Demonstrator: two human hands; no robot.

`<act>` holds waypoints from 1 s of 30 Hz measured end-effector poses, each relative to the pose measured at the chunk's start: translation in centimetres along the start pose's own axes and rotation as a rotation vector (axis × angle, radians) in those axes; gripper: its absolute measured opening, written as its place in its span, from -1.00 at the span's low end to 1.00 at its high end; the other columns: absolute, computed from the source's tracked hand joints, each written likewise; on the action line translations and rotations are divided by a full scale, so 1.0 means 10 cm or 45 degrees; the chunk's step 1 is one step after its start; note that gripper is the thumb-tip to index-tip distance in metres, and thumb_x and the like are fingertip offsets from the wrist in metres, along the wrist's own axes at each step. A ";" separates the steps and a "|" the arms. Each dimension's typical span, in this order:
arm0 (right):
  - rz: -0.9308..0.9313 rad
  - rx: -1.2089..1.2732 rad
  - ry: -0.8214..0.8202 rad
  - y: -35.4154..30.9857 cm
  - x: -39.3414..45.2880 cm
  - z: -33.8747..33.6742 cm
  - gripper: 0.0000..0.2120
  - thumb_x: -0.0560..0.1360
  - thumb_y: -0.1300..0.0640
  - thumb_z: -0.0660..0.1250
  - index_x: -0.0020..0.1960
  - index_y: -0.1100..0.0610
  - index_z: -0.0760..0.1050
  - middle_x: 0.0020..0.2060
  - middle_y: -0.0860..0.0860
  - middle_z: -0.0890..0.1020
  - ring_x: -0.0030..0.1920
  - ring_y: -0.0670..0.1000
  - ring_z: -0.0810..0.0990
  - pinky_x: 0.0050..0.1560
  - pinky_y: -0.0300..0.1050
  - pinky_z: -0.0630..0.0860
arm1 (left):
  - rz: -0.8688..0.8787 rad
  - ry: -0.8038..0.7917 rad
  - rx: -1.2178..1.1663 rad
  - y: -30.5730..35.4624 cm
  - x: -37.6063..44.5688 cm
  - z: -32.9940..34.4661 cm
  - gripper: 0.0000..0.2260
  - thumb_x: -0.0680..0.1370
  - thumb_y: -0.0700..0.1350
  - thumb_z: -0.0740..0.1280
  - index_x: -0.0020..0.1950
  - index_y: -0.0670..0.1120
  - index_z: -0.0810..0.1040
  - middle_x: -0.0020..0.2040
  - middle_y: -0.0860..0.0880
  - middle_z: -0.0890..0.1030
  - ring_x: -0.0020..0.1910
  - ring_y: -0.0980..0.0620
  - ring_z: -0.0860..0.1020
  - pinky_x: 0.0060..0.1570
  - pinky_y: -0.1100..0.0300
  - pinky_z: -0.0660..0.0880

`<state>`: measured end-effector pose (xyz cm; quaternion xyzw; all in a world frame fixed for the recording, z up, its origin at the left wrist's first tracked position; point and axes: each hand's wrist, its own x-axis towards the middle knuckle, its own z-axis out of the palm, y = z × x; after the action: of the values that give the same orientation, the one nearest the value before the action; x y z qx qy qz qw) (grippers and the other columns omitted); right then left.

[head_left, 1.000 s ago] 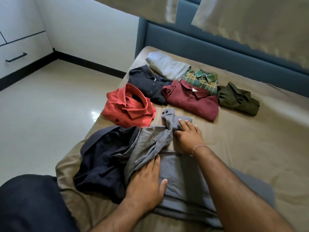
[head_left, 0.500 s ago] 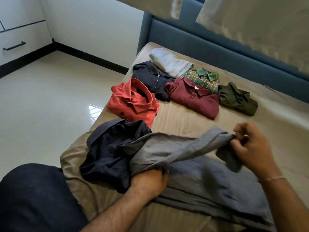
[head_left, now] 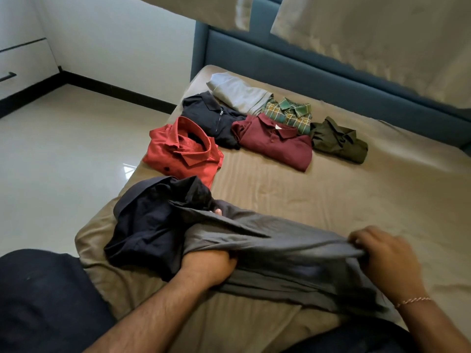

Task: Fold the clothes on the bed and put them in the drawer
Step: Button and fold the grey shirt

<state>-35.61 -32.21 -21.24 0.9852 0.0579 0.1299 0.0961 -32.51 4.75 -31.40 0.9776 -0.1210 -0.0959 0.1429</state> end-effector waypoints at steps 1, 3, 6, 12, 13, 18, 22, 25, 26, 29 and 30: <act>0.075 -0.010 0.257 0.01 -0.05 -0.01 -0.69 0.31 0.26 0.40 -0.01 -0.03 0.59 -0.07 0.07 0.61 -0.14 0.27 0.60 -0.18 0.10 0.42 | 0.012 -0.046 0.009 0.01 -0.03 -0.01 -0.40 0.69 0.17 0.05 0.69 -0.02 0.14 0.70 -0.13 0.13 0.66 -0.14 0.11 0.65 0.00 -0.05; 0.155 -0.077 0.365 0.02 -0.05 -0.04 -0.63 0.31 0.26 0.35 0.11 0.10 0.60 0.03 0.15 0.61 -0.06 0.29 0.55 -0.10 0.15 0.35 | 0.021 -0.123 0.015 -0.01 -0.04 -0.01 -0.41 0.65 0.20 0.01 0.65 0.01 0.25 0.66 -0.11 0.23 0.63 -0.15 0.17 0.64 -0.01 0.02; -0.042 -0.248 -0.339 0.03 -0.07 0.05 -0.58 0.35 -0.08 0.48 0.20 -0.09 0.56 0.17 0.00 0.59 0.12 0.17 0.55 0.04 0.10 0.42 | 0.027 -0.076 0.044 -0.05 -0.02 -0.03 -0.18 0.44 0.32 -0.24 0.68 0.10 0.16 0.68 -0.06 0.17 0.65 -0.13 0.12 0.65 -0.03 -0.04; -0.027 0.128 -0.137 -0.05 -0.01 0.13 -0.62 0.46 -0.06 0.43 0.25 0.01 0.58 0.14 0.00 0.59 0.11 0.15 0.60 0.06 0.10 0.57 | 0.046 -0.091 0.019 0.00 -0.11 -0.15 -0.07 0.35 0.35 -0.35 0.71 0.07 0.00 0.72 -0.07 0.02 0.68 -0.11 0.00 0.64 -0.01 -0.16; -0.101 0.082 -0.100 -0.09 0.05 0.14 -0.50 0.43 0.01 0.48 0.35 0.03 0.54 0.27 0.03 0.55 0.20 0.18 0.57 0.12 0.13 0.55 | 0.034 -0.117 0.035 0.00 -0.11 -0.13 -0.13 0.43 0.36 -0.30 0.71 0.07 -0.03 0.72 -0.06 -0.01 0.69 -0.10 -0.02 0.64 0.00 -0.18; -0.492 -0.216 -0.302 -0.33 0.35 0.34 -0.16 0.32 0.14 0.46 0.58 -0.08 0.33 0.64 0.03 0.23 0.60 0.14 0.27 0.51 0.15 0.17 | 0.021 -0.137 0.086 -0.01 -0.07 -0.08 -0.19 0.47 0.33 -0.23 0.71 0.09 0.00 0.72 -0.06 0.01 0.69 -0.10 -0.01 0.65 -0.01 -0.17; -0.609 -0.319 -0.142 -0.41 0.60 0.39 -0.73 0.39 0.05 0.43 0.08 -0.04 0.67 0.38 0.09 0.55 0.39 0.20 0.51 0.51 0.17 0.16 | 0.004 -0.181 0.067 0.02 -0.09 -0.07 -0.35 0.65 0.27 -0.02 0.71 0.07 0.02 0.72 -0.06 0.03 0.69 -0.09 -0.01 0.63 0.02 -0.18; -0.434 -0.222 0.199 -0.33 0.61 0.06 -0.88 0.38 0.09 0.43 -0.09 0.03 0.60 0.10 0.06 0.63 0.13 0.20 0.59 0.34 0.16 0.35 | -0.048 -0.194 0.050 0.02 -0.08 -0.06 -0.38 0.68 0.23 0.09 0.70 0.01 0.12 0.70 -0.11 0.11 0.68 -0.12 0.06 0.66 0.00 -0.09; -0.356 -0.228 0.296 -0.27 0.57 -0.07 -0.88 0.38 0.10 0.42 -0.09 0.04 0.59 0.04 0.06 0.64 0.07 0.19 0.58 0.26 0.15 0.37 | -0.038 -0.194 0.072 0.02 -0.06 -0.04 -0.37 0.67 0.22 0.10 0.70 0.00 0.12 0.70 -0.12 0.12 0.67 -0.14 0.06 0.66 -0.02 -0.07; -0.208 -0.328 0.325 -0.05 0.31 -0.21 -0.88 0.40 0.15 0.42 -0.08 0.06 0.53 -0.11 0.08 0.62 -0.11 0.19 0.56 0.02 0.11 0.37 | 0.012 -0.182 0.070 0.04 -0.02 -0.01 -0.34 0.65 0.21 0.13 0.70 -0.01 0.10 0.70 -0.13 0.09 0.68 -0.15 0.05 0.66 -0.04 -0.05; -0.203 -0.356 0.236 -0.01 0.19 -0.19 -0.82 0.37 0.16 0.47 -0.08 0.06 0.52 -0.15 0.07 0.60 -0.17 0.18 0.57 -0.05 0.09 0.37 | 0.025 -0.165 0.052 0.05 -0.01 -0.01 -0.34 0.65 0.20 0.13 0.71 0.00 0.09 0.71 -0.12 0.08 0.68 -0.14 0.05 0.66 -0.03 -0.04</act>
<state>-34.30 -31.48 -19.00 0.9383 0.1258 0.2187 0.2365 -32.69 4.34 -31.11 0.9709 -0.1416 -0.1549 0.1157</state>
